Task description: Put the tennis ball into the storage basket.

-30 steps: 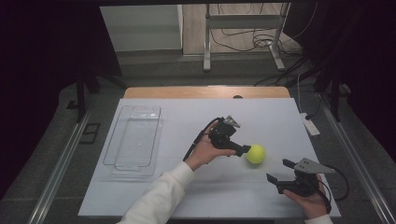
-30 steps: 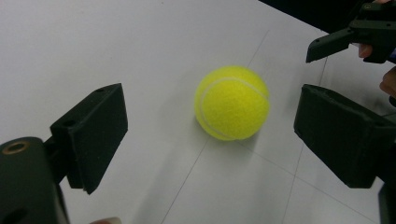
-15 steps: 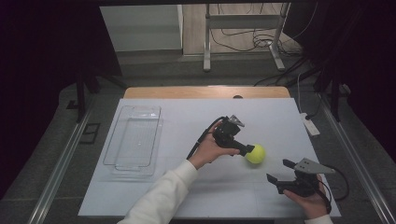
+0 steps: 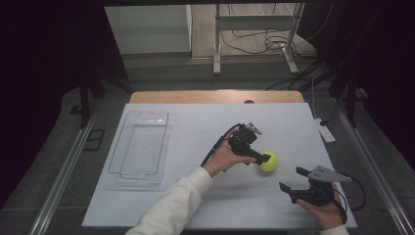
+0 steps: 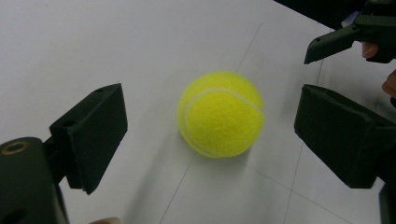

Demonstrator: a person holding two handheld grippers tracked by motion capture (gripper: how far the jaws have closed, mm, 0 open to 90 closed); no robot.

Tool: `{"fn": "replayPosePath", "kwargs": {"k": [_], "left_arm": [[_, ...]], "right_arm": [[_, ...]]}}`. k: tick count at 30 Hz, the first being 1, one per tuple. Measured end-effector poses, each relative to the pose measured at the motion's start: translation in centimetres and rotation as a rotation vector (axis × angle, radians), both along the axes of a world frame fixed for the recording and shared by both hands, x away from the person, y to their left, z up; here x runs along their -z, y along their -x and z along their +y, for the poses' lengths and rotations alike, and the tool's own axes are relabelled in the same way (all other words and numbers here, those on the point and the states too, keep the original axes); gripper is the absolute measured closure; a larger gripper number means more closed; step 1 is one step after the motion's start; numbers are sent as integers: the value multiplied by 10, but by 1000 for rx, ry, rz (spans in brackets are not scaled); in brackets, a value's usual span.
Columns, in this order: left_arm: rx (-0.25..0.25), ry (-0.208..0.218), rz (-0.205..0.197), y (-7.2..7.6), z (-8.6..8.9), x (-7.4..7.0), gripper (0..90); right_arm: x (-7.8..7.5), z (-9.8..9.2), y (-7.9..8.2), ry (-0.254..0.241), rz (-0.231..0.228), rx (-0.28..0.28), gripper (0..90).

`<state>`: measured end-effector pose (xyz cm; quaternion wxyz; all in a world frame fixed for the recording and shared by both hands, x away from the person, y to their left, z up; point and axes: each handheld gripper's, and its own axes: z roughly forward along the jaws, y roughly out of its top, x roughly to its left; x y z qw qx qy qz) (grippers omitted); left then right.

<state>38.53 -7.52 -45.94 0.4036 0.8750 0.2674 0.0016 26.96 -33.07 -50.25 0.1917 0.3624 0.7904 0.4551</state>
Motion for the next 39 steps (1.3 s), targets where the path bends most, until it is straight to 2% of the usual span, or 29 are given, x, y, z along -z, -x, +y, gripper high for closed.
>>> {"fn": "replayPosePath", "kwargs": {"k": [16, 25, 34, 39], "left_arm": [[15, -14, 11, -5, -12, 5, 111], [17, -16, 31, -8, -19, 11, 111], [24, -36, 41, -10, -26, 17, 111], [32, -62, 53, -12, -30, 23, 98]], "right_arm": [[1, 1, 0, 3, 3, -4, 117], [1, 2, 0, 12, 2, -9, 117], [1, 1, 0, 13, 2, -9, 117], [1, 1, 0, 15, 2, -10, 117]]}}
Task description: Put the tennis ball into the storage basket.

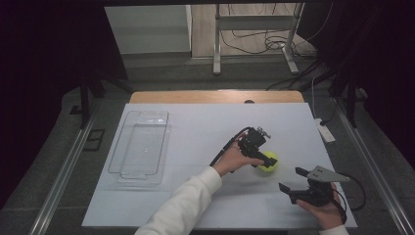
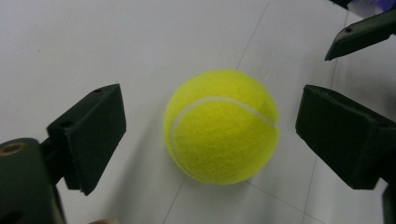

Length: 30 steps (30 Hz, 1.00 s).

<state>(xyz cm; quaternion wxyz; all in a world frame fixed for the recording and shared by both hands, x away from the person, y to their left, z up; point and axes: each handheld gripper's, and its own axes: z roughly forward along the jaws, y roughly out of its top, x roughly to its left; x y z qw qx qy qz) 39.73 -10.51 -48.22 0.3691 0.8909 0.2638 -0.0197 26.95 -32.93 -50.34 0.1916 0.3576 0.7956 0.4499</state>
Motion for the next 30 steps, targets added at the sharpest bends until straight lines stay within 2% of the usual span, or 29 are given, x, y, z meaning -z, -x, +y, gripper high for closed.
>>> {"fn": "replayPosePath", "kwargs": {"k": [7, 11, 16, 20, 23, 30], "left_arm": [[3, -21, 24, -2, -7, 10, 95], [10, -28, 11, -2, -10, 13, 96], [14, -35, 19, -1, -13, 15, 101], [23, -40, 24, 0, -14, 17, 154], [39, -37, 30, 1, -15, 17, 250], [43, -52, 16, 2, -15, 15, 267]], "right_arm": [[0, 0, 0, 4, 0, -1, 117], [1, 0, 0, 6, 1, -2, 117], [1, 0, 0, 6, 1, -5, 117], [1, 0, 0, 8, 0, -4, 117], [1, -1, 0, 8, 0, -3, 117], [1, -1, 0, 9, -1, -3, 117]]}}
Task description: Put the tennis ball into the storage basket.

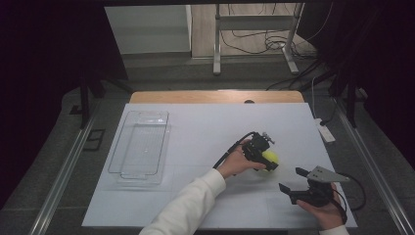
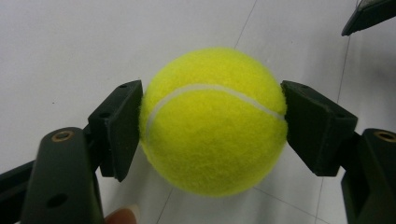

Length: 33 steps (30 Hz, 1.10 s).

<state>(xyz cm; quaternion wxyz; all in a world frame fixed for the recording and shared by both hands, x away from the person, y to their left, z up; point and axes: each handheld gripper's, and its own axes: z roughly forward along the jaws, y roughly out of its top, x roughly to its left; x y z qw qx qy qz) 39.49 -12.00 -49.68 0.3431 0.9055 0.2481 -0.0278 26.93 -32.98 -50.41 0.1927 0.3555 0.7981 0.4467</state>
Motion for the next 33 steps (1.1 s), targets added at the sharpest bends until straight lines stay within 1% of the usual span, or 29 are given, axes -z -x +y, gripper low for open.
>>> {"fn": "replayPosePath", "kwargs": {"k": [6, 8, 9, 12, 14, 19, 20, 25, 28, 31, 32, 33], "left_arm": [[-6, 1, -10, -1, 2, -2, 269], [-10, 2, -22, -1, 4, -3, 269], [-16, 7, -26, -1, 5, -3, 269], [-14, 15, -29, -1, 7, -6, 269], [-20, 30, -33, -1, 9, -8, 270], [-11, 36, -44, 1, 14, -13, 269], [-21, 51, -43, 2, 15, -13, 269], [-26, 67, -59, 4, 22, -19, 269], [-38, 88, -66, 5, 27, -23, 269], [-43, 97, -71, 7, 30, -25, 269], [-39, 92, -75, 7, 31, -26, 269], [-44, 101, -74, 8, 32, -26, 269]], "right_arm": [[0, 0, 0, 1, 1, 2, 117], [0, -1, 0, 1, -1, 2, 117], [0, -1, 0, -3, -2, 3, 117], [0, -1, 0, -3, -3, 6, 117], [-1, -1, 0, -4, -6, 7, 117], [0, -1, 0, -3, -4, 7, 117], [-1, -1, 0, -4, -5, 8, 117], [0, -1, 0, -4, -2, 9, 117], [0, -1, 0, -1, -1, 8, 117], [0, 0, 0, 3, 0, 8, 117], [0, 0, 0, 3, 0, 8, 117], [0, 0, 0, 4, 0, 8, 117]]}}
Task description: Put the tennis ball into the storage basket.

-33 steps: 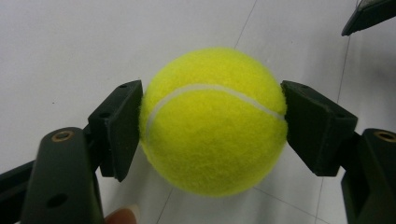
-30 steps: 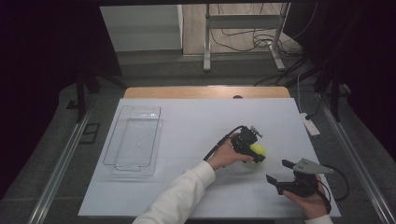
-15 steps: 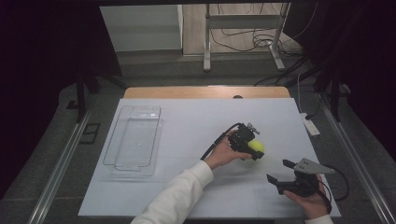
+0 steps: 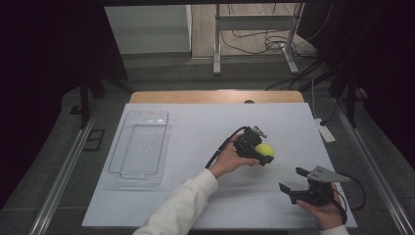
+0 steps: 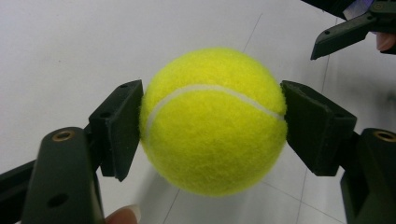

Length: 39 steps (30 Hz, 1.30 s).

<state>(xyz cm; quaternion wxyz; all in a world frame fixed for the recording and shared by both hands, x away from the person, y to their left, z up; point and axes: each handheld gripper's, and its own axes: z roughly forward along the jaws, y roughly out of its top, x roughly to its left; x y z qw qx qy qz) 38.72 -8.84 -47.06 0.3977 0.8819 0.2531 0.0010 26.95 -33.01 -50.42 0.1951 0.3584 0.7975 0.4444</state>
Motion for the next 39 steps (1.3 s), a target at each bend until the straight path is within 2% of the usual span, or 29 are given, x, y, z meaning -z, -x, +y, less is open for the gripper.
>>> {"fn": "replayPosePath", "kwargs": {"k": [11, 20, 39], "left_arm": [[-2, 28, -28, 8, 10, -7, 269], [-7, 54, -35, 12, 17, -11, 269], [-7, 75, -58, 20, 26, -18, 269]], "right_arm": [[0, 0, 0, 0, 1, -3, 117], [1, 1, 0, 2, 3, -3, 117], [1, 1, 0, 4, 1, -5, 117]]}}
